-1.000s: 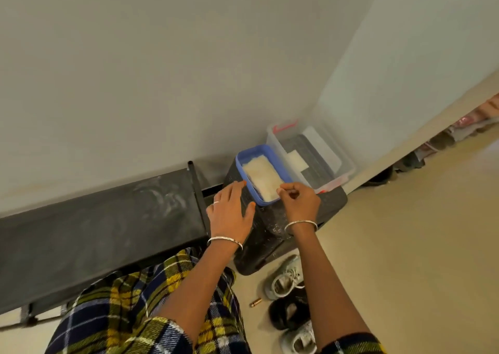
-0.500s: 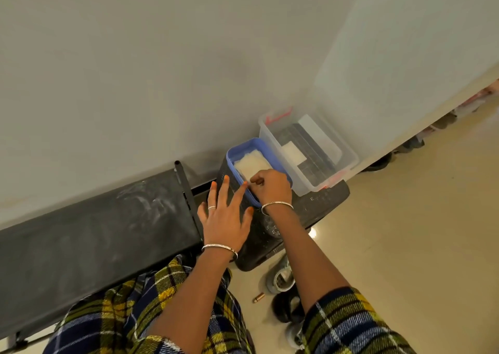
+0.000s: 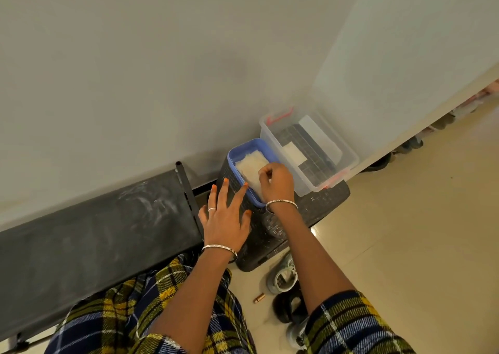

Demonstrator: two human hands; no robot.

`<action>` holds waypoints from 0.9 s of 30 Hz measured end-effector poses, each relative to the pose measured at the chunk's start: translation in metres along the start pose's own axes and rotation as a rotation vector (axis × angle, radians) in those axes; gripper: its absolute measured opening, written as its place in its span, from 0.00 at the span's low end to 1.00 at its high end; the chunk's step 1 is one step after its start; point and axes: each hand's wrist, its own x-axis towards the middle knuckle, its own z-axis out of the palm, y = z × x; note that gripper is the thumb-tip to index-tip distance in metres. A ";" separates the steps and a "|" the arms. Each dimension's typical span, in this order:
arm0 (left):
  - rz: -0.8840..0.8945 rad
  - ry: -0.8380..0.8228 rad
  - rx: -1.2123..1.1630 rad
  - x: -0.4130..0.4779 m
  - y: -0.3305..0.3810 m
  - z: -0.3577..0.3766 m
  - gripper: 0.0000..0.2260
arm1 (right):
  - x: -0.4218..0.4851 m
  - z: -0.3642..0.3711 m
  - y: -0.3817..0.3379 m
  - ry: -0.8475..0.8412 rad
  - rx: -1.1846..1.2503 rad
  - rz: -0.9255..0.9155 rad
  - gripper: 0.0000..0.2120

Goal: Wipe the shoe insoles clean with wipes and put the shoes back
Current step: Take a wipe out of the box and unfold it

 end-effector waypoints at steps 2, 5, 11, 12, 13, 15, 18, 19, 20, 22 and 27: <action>-0.002 -0.020 0.001 0.000 0.000 -0.001 0.29 | 0.003 -0.007 -0.003 0.021 0.031 -0.013 0.05; 0.010 -0.023 -0.003 -0.003 -0.001 -0.002 0.29 | 0.007 -0.014 -0.004 -0.011 0.007 -0.032 0.05; 0.032 -0.032 0.028 -0.005 -0.002 -0.002 0.29 | 0.006 -0.008 -0.010 -0.252 -0.333 -0.066 0.12; 0.037 -0.035 0.037 -0.006 -0.002 -0.002 0.29 | 0.006 -0.007 -0.012 -0.262 -0.371 -0.072 0.12; 0.042 -0.036 0.044 -0.005 -0.002 -0.002 0.29 | 0.006 -0.006 -0.013 -0.266 -0.387 -0.068 0.12; 0.045 -0.042 0.055 -0.005 -0.003 -0.002 0.29 | 0.005 -0.003 -0.012 -0.242 -0.369 -0.055 0.11; 0.050 -0.031 0.057 -0.005 -0.004 -0.001 0.29 | 0.004 0.003 -0.004 -0.166 -0.243 -0.024 0.09; 0.052 -0.021 0.055 -0.005 -0.005 -0.001 0.29 | 0.004 0.003 -0.002 -0.150 -0.182 -0.003 0.08; 0.053 -0.017 0.057 -0.005 -0.005 -0.001 0.29 | 0.004 0.003 -0.001 -0.131 -0.125 0.016 0.07; 0.053 -0.024 0.068 -0.005 -0.005 0.000 0.29 | 0.003 0.001 0.002 -0.091 -0.043 0.044 0.05; 0.049 -0.047 0.077 -0.007 -0.005 -0.002 0.30 | 0.000 -0.007 0.004 -0.008 0.025 0.055 0.04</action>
